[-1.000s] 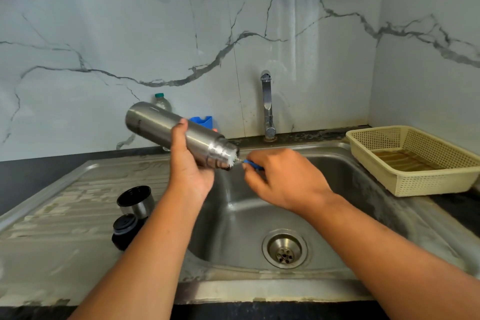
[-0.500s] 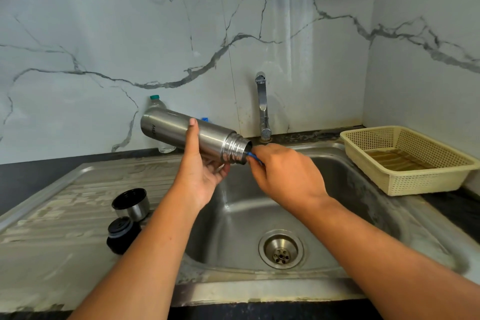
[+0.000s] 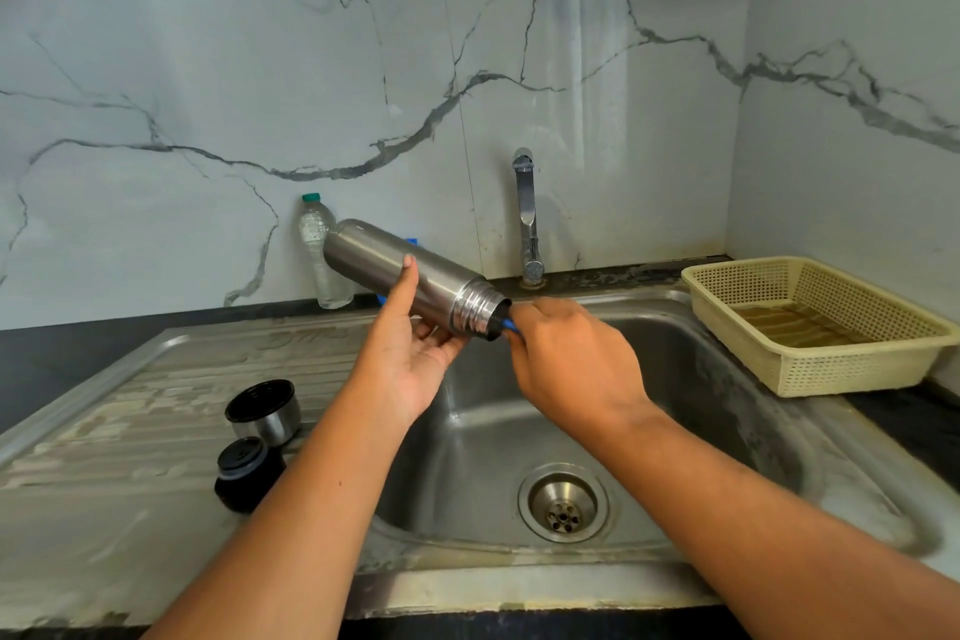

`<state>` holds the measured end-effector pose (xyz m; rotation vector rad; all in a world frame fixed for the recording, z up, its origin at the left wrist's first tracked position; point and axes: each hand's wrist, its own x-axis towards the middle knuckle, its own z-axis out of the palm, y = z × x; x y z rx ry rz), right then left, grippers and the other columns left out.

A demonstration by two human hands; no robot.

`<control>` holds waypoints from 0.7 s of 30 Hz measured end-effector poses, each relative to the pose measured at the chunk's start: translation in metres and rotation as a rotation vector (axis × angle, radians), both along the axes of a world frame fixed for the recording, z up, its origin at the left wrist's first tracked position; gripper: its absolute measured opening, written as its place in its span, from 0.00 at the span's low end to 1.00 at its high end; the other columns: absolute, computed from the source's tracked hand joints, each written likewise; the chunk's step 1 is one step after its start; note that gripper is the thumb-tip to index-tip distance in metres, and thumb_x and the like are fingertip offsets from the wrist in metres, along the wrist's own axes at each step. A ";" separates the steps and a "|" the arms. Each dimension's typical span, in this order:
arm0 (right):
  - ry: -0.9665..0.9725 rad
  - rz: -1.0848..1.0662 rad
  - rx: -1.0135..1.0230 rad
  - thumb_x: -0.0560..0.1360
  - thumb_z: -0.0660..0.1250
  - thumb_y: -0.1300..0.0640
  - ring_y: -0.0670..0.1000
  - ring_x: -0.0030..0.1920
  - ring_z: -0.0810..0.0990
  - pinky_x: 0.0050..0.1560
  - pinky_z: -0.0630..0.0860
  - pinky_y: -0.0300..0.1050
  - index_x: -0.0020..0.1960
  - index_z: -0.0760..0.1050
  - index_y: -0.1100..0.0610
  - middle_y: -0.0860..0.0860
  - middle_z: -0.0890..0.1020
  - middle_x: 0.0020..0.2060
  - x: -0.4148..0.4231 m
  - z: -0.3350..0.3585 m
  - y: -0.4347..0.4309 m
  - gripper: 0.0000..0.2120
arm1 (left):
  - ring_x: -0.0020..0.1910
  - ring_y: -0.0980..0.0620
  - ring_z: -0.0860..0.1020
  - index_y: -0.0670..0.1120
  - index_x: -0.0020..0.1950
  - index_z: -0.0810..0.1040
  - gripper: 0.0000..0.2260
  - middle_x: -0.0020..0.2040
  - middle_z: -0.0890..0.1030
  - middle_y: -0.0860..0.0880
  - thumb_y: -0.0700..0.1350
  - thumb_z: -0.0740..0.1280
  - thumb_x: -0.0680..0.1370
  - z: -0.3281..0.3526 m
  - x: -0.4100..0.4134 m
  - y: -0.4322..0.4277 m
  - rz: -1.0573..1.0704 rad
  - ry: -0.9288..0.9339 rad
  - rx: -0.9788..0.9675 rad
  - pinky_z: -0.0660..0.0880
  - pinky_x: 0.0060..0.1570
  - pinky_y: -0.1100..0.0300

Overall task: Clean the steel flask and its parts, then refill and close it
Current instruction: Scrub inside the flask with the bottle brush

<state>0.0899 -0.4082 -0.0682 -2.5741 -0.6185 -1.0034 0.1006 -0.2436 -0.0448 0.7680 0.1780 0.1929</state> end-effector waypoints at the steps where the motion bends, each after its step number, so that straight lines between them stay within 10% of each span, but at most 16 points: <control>1: 0.018 0.016 0.003 0.82 0.61 0.54 0.55 0.50 0.79 0.37 0.71 0.47 0.60 0.77 0.54 0.51 0.81 0.51 0.000 -0.001 0.002 0.10 | 0.58 0.40 0.82 0.43 0.69 0.74 0.28 0.61 0.81 0.38 0.54 0.76 0.75 -0.001 0.001 0.002 0.002 -0.003 -0.007 0.80 0.59 0.40; 21: 0.451 0.124 0.072 0.86 0.51 0.45 0.61 0.44 0.79 0.40 0.76 0.52 0.66 0.69 0.48 0.56 0.81 0.48 0.003 -0.006 0.006 0.14 | 0.61 0.42 0.82 0.44 0.65 0.77 0.17 0.62 0.84 0.41 0.48 0.71 0.79 0.000 0.001 0.014 0.000 -0.147 -0.036 0.76 0.65 0.39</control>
